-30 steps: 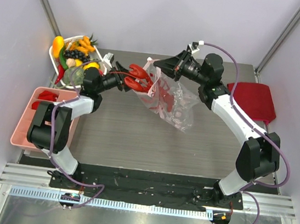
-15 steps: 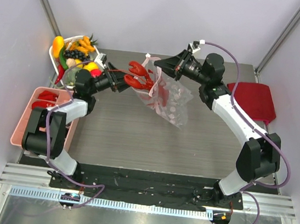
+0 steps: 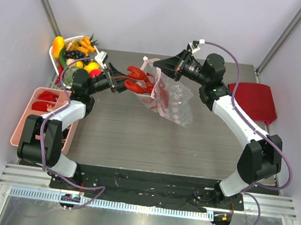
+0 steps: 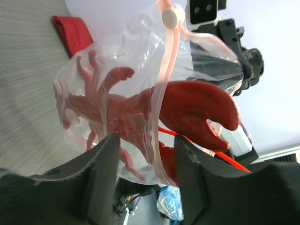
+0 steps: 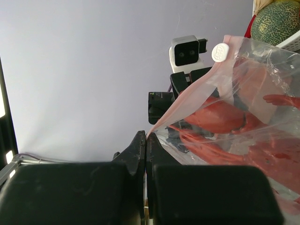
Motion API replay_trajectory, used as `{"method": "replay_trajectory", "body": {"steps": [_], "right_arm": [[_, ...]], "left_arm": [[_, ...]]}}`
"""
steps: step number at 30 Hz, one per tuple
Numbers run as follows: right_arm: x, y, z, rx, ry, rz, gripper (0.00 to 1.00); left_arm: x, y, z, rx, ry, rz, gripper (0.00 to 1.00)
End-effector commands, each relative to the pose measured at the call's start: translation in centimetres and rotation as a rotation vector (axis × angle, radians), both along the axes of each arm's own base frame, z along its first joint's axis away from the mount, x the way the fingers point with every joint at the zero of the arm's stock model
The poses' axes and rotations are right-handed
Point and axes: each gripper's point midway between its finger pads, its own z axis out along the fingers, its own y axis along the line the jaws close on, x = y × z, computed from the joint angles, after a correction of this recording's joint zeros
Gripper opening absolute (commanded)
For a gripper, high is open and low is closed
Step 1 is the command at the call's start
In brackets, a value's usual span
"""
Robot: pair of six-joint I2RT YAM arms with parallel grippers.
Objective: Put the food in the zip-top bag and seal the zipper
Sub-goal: Adjust the zipper food storage bag at the center of the board.
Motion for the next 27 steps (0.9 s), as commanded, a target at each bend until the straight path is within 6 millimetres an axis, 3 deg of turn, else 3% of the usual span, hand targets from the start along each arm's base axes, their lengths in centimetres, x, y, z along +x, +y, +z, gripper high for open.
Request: {"method": "replay_trajectory", "body": {"steps": [1,5,7,11,12,13,14,15,16,17,21,23,27], "right_arm": [[-2.5,-0.6,5.9,0.074,-0.179,0.018,0.01],[-2.9,-0.5,6.3,0.079,-0.187,0.027,0.01],[-3.1,-0.4,6.2,0.074,-0.19,0.029,0.01],[-2.9,-0.5,4.7,0.026,-0.197,0.017,0.01],[-2.8,-0.6,4.0,0.008,-0.195,0.012,0.01],[-2.7,-0.7,3.1,-0.02,-0.178,0.009,0.01],[-2.7,-0.8,2.3,-0.06,-0.214,0.006,0.01],[-2.7,-0.9,2.2,-0.085,-0.235,0.005,0.01],[-2.7,-1.0,1.2,-0.135,-0.223,0.006,0.01],[-2.9,-1.3,1.2,-0.181,-0.303,-0.004,0.01],[-4.0,-2.6,2.8,-0.271,-0.412,-0.046,0.01],[-5.1,-3.4,4.2,-0.278,-0.471,-0.07,0.01],[-6.9,-4.9,6.0,-0.29,-0.552,-0.122,0.01]], "left_arm": [[-0.3,-1.3,0.1,0.053,-0.054,-0.043,0.49],[0.5,-1.3,-1.5,0.106,-0.018,-0.008,0.36],[0.7,-1.3,-1.3,0.097,-0.01,-0.008,0.19],[0.6,-1.6,1.2,0.076,0.003,-0.018,0.0],[0.5,-1.7,1.7,0.097,-0.008,-0.021,0.0],[0.4,-1.9,3.9,0.11,-0.051,-0.025,0.0],[0.0,-2.0,3.1,0.15,0.022,-0.034,0.0],[-0.2,-2.1,3.5,0.177,0.018,-0.038,0.0],[-0.7,-2.6,5.1,0.212,-0.063,-0.052,0.0],[-1.3,-2.8,4.6,0.241,-0.014,-0.07,0.0],[-2.5,-3.3,6.0,0.303,-0.001,-0.11,0.0],[-2.6,-3.0,5.2,0.365,0.032,-0.116,0.0],[-3.0,-2.8,8.9,0.394,-0.056,-0.104,0.0]]}}
